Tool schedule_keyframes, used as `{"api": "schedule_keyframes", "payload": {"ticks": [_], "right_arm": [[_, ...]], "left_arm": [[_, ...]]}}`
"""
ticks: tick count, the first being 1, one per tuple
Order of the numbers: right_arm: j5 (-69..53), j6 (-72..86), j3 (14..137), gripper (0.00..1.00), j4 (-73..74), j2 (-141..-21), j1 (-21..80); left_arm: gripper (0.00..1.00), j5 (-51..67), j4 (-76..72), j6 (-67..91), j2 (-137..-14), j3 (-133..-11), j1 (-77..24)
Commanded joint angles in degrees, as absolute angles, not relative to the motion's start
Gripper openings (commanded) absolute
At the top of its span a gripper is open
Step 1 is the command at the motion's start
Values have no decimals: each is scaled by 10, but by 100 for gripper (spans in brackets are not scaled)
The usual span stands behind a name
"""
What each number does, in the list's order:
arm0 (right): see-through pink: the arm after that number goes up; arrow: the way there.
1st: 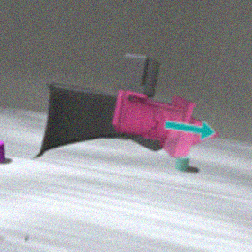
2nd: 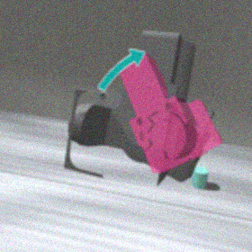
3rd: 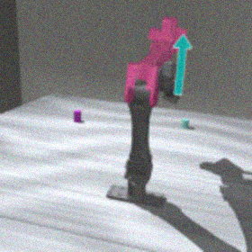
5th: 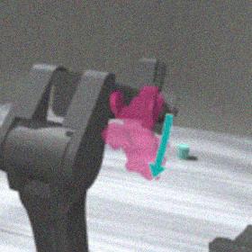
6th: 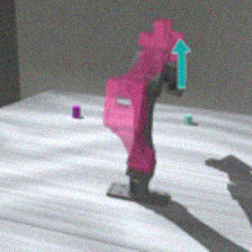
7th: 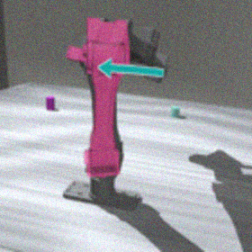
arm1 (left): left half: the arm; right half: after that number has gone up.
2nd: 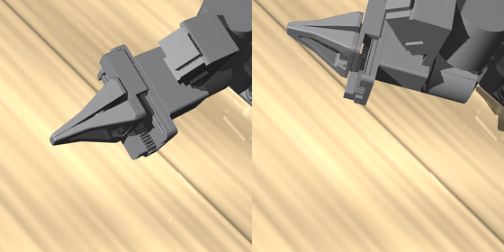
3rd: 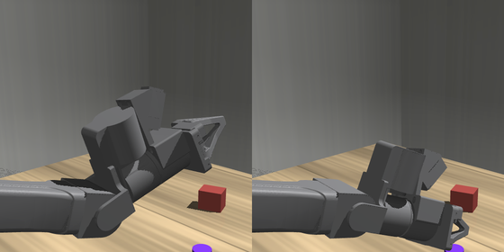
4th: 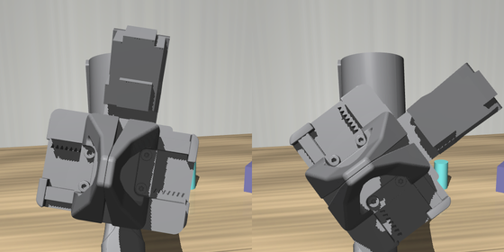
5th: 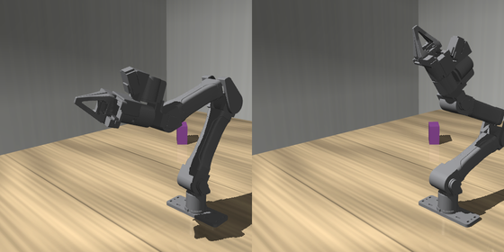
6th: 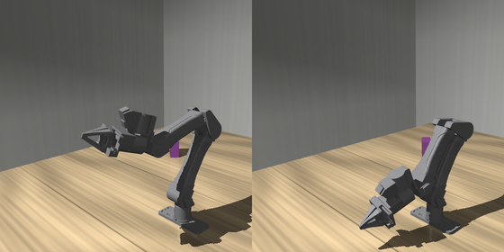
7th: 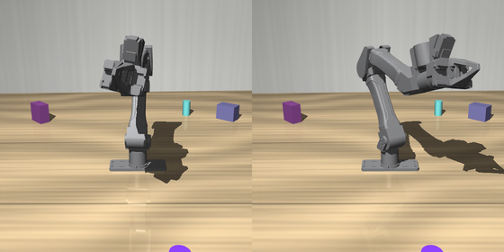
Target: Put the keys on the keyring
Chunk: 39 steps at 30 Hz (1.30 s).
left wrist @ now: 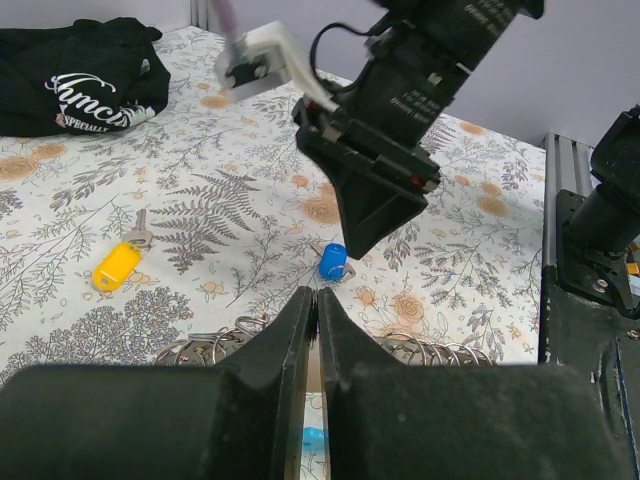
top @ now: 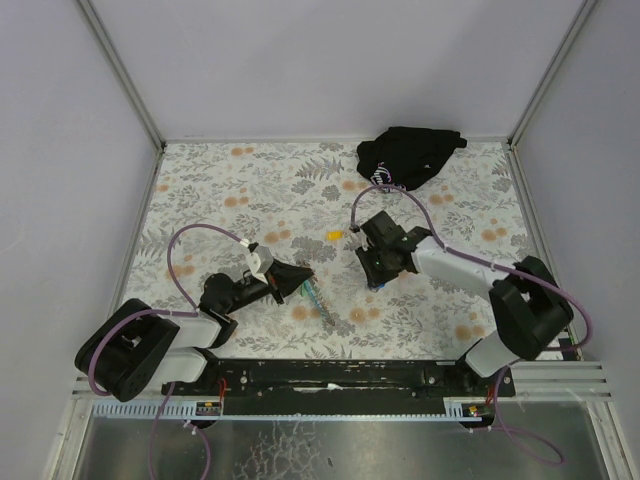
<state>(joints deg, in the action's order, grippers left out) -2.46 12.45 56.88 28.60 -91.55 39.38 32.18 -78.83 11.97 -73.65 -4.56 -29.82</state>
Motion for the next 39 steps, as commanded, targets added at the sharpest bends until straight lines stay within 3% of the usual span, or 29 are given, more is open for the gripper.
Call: {"api": "schedule_keyframes", "payload": {"ticks": [1, 11, 19, 35, 39], "right_arm": [[-9, 137, 501, 31, 178, -839, 398], [-20, 100, 300, 34, -81, -691, 398], [-20, 95, 207, 34, -228, -665, 399], [-32, 86, 193, 32, -258, -695, 399], [-62, 87, 212, 36, -221, -685, 401]], "left_arm": [[4, 323, -831, 120, -737, -53, -294], [4, 323, -831, 121, -736, -53, -294], [4, 323, -832, 122, -735, -52, -294], [5, 314, -831, 124, -732, -49, -295], [20, 263, -806, 158, -714, -52, -295]]}}
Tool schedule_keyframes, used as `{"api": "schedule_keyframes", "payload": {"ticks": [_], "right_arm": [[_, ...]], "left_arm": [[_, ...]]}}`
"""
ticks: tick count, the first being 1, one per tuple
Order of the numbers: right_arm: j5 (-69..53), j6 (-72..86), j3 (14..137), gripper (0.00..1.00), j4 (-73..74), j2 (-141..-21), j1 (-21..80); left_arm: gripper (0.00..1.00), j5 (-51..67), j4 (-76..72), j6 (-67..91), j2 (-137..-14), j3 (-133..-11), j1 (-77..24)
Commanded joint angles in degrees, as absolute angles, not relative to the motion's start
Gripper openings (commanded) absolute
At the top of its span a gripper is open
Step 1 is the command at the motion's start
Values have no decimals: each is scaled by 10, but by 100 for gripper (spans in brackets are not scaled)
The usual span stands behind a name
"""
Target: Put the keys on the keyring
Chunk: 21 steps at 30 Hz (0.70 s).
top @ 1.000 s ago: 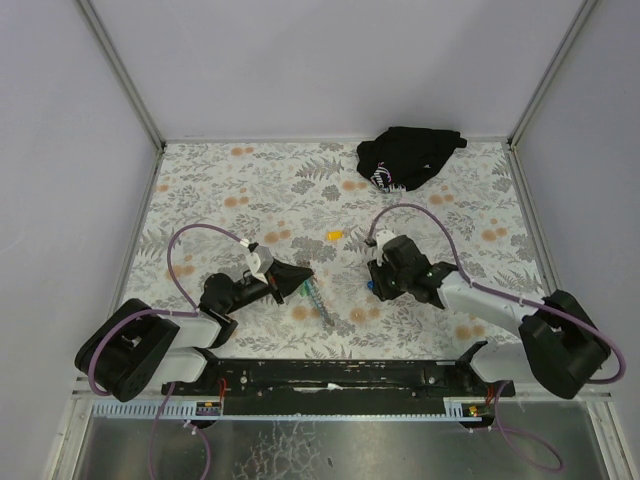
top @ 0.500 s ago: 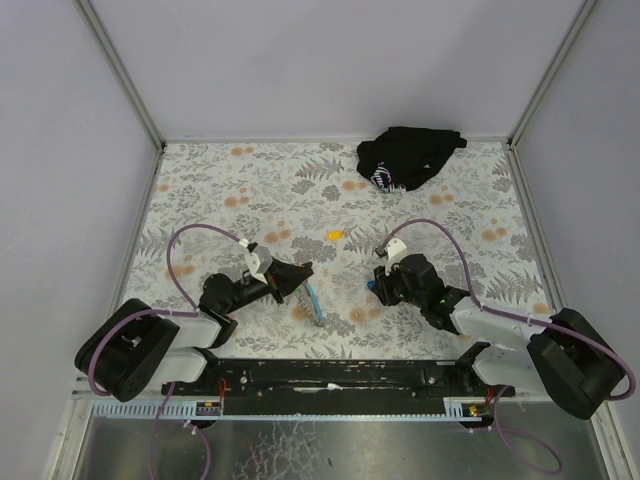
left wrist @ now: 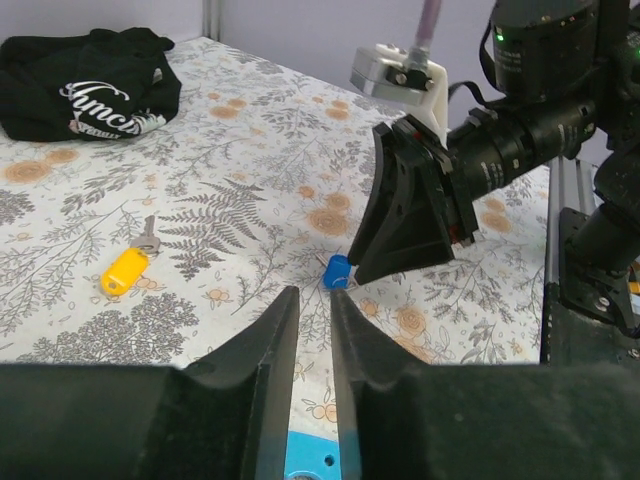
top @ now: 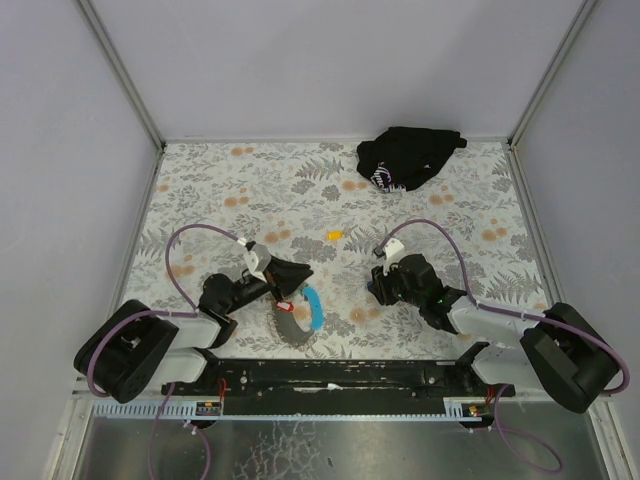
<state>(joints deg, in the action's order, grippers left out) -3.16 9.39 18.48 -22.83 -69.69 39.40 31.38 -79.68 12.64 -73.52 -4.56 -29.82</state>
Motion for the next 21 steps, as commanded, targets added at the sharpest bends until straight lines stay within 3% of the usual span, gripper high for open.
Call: {"api": "schedule_keyframes", "payload": {"ticks": [1, 8, 12, 14, 21], "right_arm": [[-69, 88, 217, 37, -211, -682, 401], [-120, 125, 272, 46, -184, -710, 433], [-104, 140, 329, 49, -176, -770, 475], [-91, 148, 362, 50, -165, -802, 501], [-38, 174, 464, 52, -110, -914, 560]], "left_arm": [[21, 249, -790, 167, -700, -54, -295], [53, 53, -458, 215, -482, -60, -294], [80, -36, -295, 234, -343, -65, -294], [99, -75, -231, 241, -291, -71, -294], [100, -145, -126, 255, -237, -95, -294]]}}
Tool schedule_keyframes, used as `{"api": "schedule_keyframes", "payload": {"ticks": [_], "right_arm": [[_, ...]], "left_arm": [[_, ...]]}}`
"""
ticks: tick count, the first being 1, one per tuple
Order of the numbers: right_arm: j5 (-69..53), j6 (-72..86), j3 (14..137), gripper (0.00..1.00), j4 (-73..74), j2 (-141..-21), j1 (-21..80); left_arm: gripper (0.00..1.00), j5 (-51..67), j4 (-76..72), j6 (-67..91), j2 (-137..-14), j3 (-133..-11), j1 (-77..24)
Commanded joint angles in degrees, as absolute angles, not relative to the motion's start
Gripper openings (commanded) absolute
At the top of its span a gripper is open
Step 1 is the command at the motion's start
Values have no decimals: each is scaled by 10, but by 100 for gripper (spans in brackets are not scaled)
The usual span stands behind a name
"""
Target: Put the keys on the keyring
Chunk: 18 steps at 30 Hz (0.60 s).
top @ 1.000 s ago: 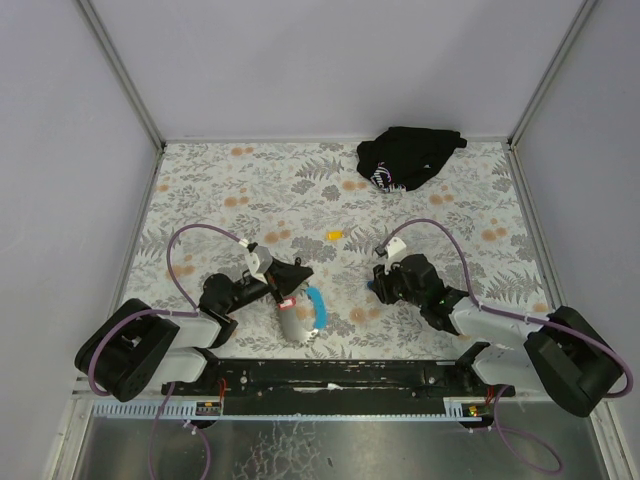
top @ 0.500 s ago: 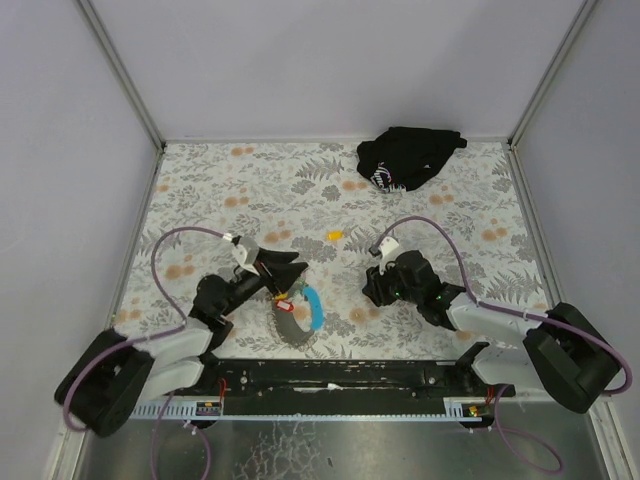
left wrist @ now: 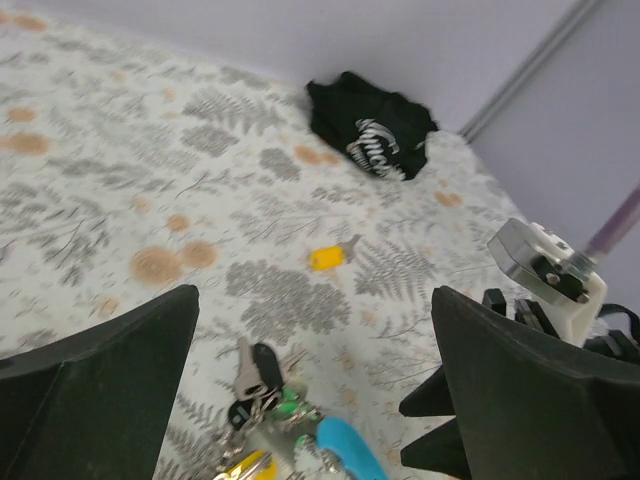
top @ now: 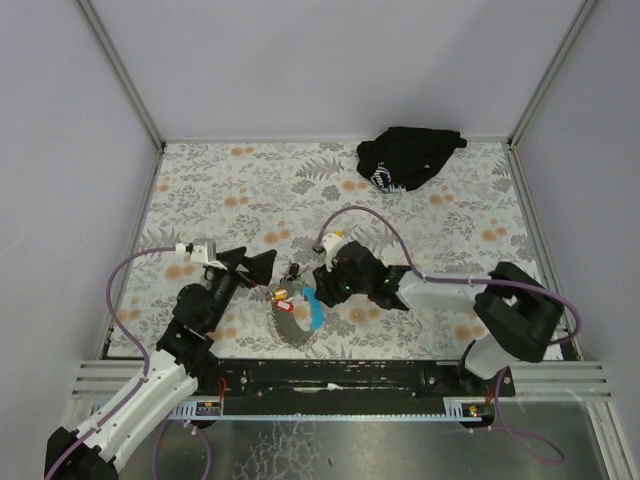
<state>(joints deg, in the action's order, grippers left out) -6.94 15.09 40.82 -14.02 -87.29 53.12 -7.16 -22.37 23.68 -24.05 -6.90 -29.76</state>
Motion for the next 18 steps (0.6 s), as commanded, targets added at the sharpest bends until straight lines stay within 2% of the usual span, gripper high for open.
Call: {"api": "schedule_keyframes", "payload": {"ticks": [1, 4, 11, 14, 18], "right_arm": [[-31, 177, 481, 52, -103, -930, 569], [2, 181, 520, 52, -61, -978, 591], [87, 169, 540, 49, 21, -1016, 593], [132, 144, 536, 47, 52, -1007, 587], [129, 109, 527, 45, 75, -1000, 545]], "left_arm": [[100, -157, -120, 261, -246, -100, -294], [100, -196, -96, 290, -286, -120, -294], [100, -187, -49, 292, -378, -172, -294], [100, -166, -61, 284, -381, -165, -294], [100, -133, -86, 271, -360, -145, -293]]}}
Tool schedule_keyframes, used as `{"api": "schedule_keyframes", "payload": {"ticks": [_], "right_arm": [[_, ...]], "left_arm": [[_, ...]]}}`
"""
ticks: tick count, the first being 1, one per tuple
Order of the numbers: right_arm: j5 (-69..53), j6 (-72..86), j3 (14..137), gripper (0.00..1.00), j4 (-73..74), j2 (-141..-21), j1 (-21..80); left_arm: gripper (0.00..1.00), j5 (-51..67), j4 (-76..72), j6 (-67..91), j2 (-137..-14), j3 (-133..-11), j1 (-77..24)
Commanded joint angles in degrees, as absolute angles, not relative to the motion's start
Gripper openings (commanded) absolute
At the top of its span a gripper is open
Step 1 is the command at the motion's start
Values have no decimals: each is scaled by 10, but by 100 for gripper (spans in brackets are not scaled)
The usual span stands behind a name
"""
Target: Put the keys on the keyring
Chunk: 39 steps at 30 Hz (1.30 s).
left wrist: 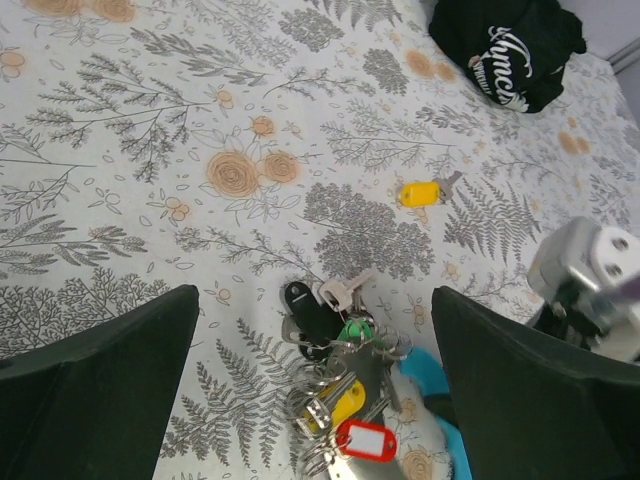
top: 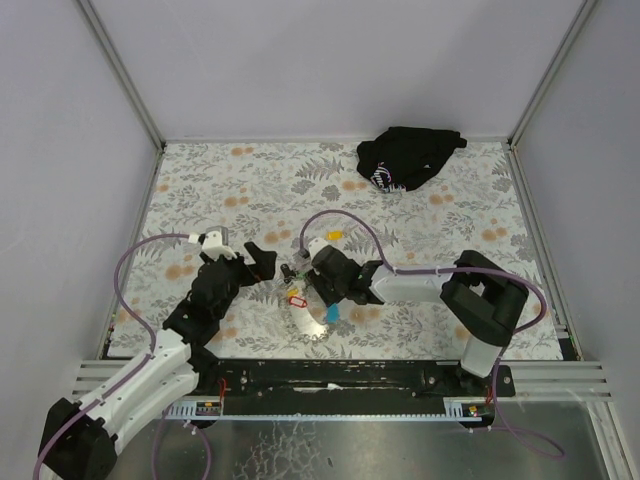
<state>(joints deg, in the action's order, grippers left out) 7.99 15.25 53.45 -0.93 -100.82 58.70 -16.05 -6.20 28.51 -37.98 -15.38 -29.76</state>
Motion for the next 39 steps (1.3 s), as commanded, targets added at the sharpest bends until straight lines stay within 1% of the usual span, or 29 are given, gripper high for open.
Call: {"api": "schedule_keyframes", "payload": {"ticks": [1, 4, 7, 13, 16, 19, 22, 24, 26, 27, 30, 39], "right_arm": [[125, 97, 524, 45, 76, -999, 533], [116, 77, 520, 44, 77, -987, 499], [99, 59, 526, 44, 88, -959, 490], [-16, 42, 524, 47, 96, -868, 491], [-64, 42, 530, 46, 111, -861, 493], [-85, 39, 529, 44, 113, -865, 496], [-79, 37, 521, 43, 107, -867, 496], [-69, 35, 516, 43, 102, -864, 496], [-56, 34, 502, 43, 91, -853, 496], [-51, 33, 494, 43, 84, -847, 496], [-40, 33, 470, 43, 60, -823, 495], [-16, 37, 410, 43, -9, -770, 495]], "left_arm": [[100, -129, -88, 270, -354, -142, -294], [100, -122, -92, 269, -348, -136, -294], [100, -103, -92, 265, -353, -138, -294], [100, -81, -85, 272, -372, -143, -294], [100, -44, -89, 294, -378, -136, -294], [99, 26, -130, 328, -395, -107, -294], [88, 99, -206, 376, -428, -73, -298], [81, 118, -256, 398, -456, -58, -313], [75, 108, -279, 407, -482, -53, -343], [70, 98, -289, 411, -494, -51, -366], [62, 65, -311, 414, -534, -48, -406], [42, 58, -391, 422, -651, -58, -428]]}}
